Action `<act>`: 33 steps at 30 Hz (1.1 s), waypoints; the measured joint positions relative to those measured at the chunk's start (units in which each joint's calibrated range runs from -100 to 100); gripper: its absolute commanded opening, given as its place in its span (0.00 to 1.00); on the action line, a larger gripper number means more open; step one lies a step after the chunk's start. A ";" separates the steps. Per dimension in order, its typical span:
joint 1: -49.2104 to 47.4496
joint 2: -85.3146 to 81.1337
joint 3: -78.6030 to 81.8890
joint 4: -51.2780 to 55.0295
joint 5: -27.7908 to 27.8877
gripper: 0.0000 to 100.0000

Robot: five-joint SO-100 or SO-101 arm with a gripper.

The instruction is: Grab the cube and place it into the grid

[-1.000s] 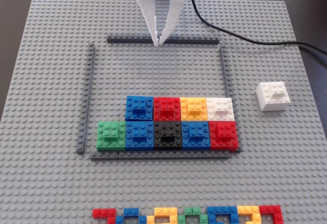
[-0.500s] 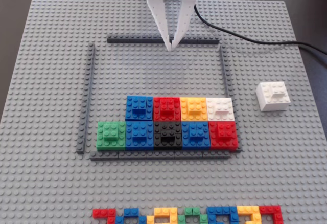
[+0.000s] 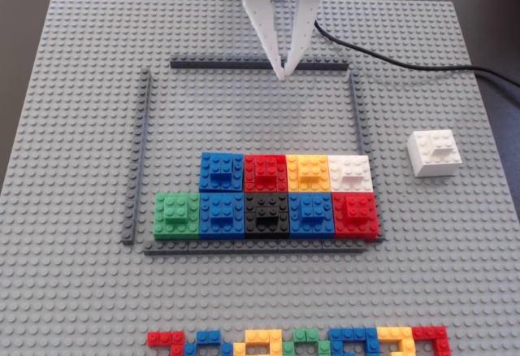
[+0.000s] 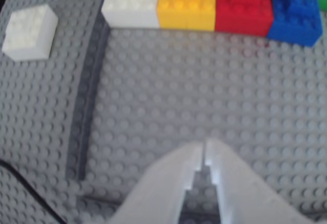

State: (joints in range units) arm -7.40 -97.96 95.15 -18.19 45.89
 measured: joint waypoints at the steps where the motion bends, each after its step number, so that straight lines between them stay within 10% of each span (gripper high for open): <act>1: -0.36 0.25 -0.71 0.54 0.05 0.00; 33: -15.82 51.57 -56.22 9.82 -7.23 0.00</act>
State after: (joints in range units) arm -23.22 -46.40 38.92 -8.38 38.66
